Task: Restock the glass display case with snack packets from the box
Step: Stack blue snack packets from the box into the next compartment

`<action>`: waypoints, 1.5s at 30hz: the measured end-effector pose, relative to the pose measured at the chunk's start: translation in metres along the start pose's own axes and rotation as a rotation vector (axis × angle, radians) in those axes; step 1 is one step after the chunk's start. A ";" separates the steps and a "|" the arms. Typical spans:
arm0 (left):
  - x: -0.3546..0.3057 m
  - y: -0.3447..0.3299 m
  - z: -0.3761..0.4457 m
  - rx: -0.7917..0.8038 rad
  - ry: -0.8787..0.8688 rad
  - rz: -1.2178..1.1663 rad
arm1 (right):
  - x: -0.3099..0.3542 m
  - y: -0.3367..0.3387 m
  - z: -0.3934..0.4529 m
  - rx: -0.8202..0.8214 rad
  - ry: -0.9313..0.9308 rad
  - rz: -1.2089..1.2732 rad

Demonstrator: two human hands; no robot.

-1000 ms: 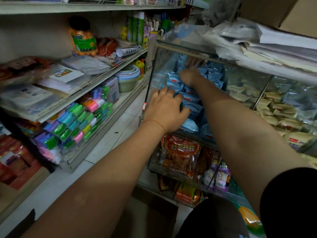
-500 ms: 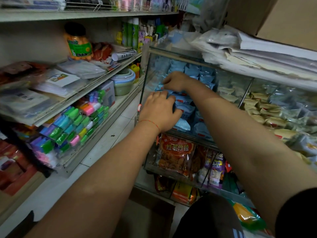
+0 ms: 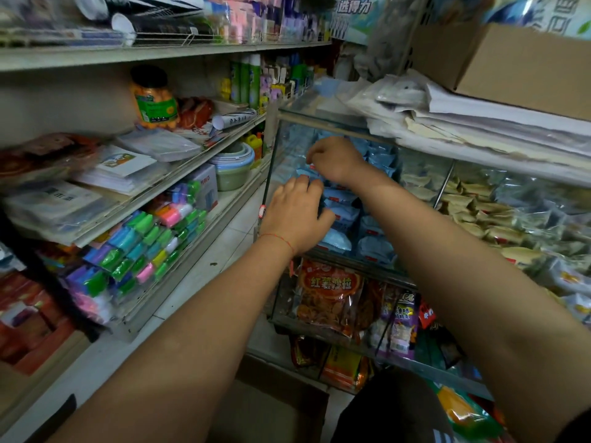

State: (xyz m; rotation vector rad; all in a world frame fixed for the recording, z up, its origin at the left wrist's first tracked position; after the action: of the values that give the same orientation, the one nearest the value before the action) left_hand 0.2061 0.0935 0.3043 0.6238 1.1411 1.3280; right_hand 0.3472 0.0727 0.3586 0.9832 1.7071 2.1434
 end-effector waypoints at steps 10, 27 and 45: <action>0.023 0.024 -0.053 -0.219 0.082 0.118 | 0.007 -0.020 -0.047 0.264 0.000 -0.123; 0.009 -0.002 -0.070 -0.002 -0.052 0.192 | 0.033 -0.012 -0.079 0.329 0.110 -0.317; -0.008 0.037 -0.010 0.494 0.075 0.267 | -0.013 -0.016 -0.105 0.249 -0.095 -0.256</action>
State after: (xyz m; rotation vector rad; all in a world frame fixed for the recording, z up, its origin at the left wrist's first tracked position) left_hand 0.1826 0.0908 0.3352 1.1240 1.5032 1.3022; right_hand 0.2878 -0.0113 0.3291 0.8548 1.9663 1.7309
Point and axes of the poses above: each hand's wrist, its own z-axis towards the middle knuckle, its own y-axis out of the back of the hand, x = y × z, the point moved 2 cm from there along z, towards the middle knuckle, and after that the axes turned 10 degrees about x, right-handed, at the moved point
